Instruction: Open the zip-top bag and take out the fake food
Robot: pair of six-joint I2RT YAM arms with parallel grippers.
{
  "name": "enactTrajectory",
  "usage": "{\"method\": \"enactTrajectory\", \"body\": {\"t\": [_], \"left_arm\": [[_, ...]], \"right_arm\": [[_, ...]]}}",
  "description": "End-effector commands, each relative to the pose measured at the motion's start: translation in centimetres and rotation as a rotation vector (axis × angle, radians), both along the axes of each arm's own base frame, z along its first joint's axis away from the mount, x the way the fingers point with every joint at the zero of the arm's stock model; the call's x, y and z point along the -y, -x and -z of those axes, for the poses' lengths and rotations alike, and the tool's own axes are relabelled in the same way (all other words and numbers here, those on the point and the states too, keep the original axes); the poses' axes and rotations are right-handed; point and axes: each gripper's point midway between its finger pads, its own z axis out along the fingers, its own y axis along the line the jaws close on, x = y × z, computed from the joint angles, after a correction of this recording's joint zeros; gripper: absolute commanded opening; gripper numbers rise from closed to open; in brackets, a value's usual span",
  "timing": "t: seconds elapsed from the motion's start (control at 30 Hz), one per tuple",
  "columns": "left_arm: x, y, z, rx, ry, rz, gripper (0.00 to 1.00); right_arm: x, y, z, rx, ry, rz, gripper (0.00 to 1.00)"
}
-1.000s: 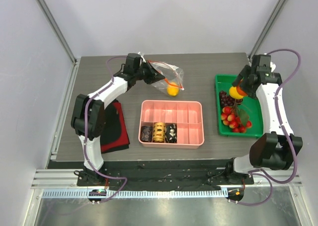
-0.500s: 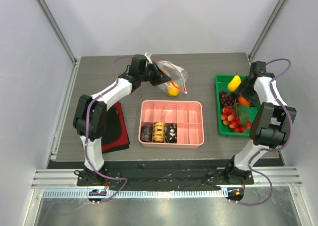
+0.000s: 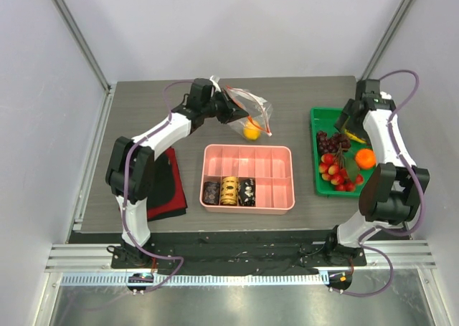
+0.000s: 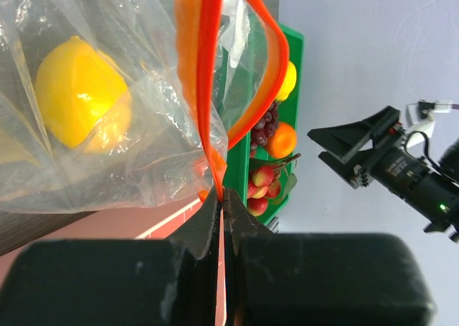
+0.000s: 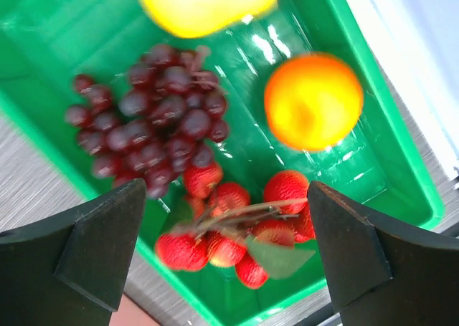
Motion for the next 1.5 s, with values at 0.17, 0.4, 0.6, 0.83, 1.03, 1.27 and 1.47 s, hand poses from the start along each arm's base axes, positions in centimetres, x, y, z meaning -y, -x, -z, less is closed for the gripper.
{"method": "enactTrajectory", "body": {"t": [0.17,0.4,0.6,0.83,1.03,1.27,1.47], "left_arm": [[0.5,-0.7,-2.9,0.060,0.048,0.005,0.00],[0.5,-0.6,-3.2,0.063,0.048,0.002,0.00],[0.4,-0.4,-4.0,0.077,0.042,0.007,0.00],[0.4,-0.1,-4.7,0.092,0.036,0.009,0.00],[0.3,0.6,-4.2,0.088,0.013,0.012,0.00],[-0.5,0.8,-1.9,0.061,-0.045,-0.010,0.00],[-0.9,1.0,-0.6,0.039,-0.067,-0.024,0.00]], "right_arm": [[-17.1,-5.8,-9.8,0.299,-0.019,-0.535,0.90],[-29.2,-8.8,-11.9,0.407,-0.233,-0.758,0.34],[-36.0,-9.6,-11.1,0.400,-0.373,-0.887,0.11],[-36.8,-10.4,-6.1,0.309,-0.338,-0.881,0.08],[-35.1,-12.2,-2.4,0.240,-0.194,-0.850,0.09],[-34.9,-12.2,0.6,0.156,-0.174,-0.861,0.25],[-33.9,-11.5,3.3,0.066,-0.134,-0.870,0.40]]}}
